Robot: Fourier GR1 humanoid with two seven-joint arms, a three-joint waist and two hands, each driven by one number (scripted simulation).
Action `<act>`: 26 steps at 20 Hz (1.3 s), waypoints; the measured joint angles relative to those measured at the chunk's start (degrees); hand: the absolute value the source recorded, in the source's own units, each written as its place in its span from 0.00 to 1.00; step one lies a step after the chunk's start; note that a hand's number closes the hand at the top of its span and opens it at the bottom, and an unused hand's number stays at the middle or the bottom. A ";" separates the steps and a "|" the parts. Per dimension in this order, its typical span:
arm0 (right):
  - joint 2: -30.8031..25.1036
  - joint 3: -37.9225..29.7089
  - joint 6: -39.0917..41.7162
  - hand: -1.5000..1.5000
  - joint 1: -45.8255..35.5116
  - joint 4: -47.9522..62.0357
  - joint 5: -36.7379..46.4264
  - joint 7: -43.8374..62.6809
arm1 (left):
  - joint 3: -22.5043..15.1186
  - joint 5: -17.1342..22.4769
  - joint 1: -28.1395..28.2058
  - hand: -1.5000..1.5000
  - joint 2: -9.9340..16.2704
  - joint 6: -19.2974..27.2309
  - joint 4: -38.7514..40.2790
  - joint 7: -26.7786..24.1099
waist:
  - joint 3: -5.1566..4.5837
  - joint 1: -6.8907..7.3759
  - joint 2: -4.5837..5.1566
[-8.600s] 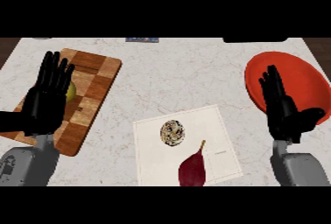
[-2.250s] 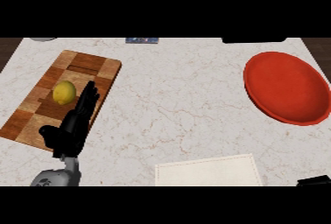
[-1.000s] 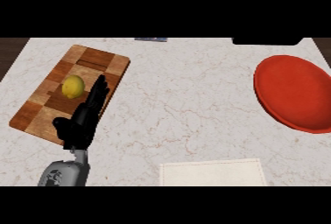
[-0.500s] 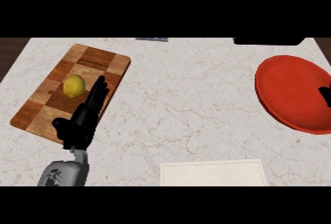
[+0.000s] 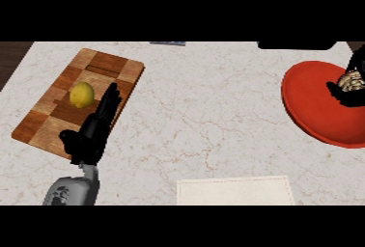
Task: Pick the cupcake from the placemat and place it in the bowl
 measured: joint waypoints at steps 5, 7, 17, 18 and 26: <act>1.12 0.28 3.60 0.00 -3.82 13.69 0.77 -5.17 | 0.85 0.80 -1.04 0.50 0.58 -0.86 0.66 0.77 | 0.01 0.19 0.10; 1.50 0.44 6.26 0.00 -5.13 18.13 0.53 -7.28 | 1.05 0.90 -1.05 0.50 0.75 -0.95 0.40 0.92 | 0.01 0.18 0.08; 2.14 -5.17 14.75 0.00 -12.24 33.42 -4.83 -21.93 | 0.87 0.84 0.00 0.50 0.40 -0.91 -0.61 0.57 | 0.05 0.00 0.04; 2.36 -6.20 14.78 0.00 -12.41 34.08 -5.74 -22.90 | 0.84 0.70 -0.14 0.50 0.32 -0.81 -0.34 0.58 | 0.03 -0.14 0.00; -2.66 -13.33 22.85 0.00 -17.16 40.81 -12.13 -20.64 | 0.91 0.23 0.58 0.50 0.40 -0.56 -0.87 0.64 | -0.01 -0.52 -0.18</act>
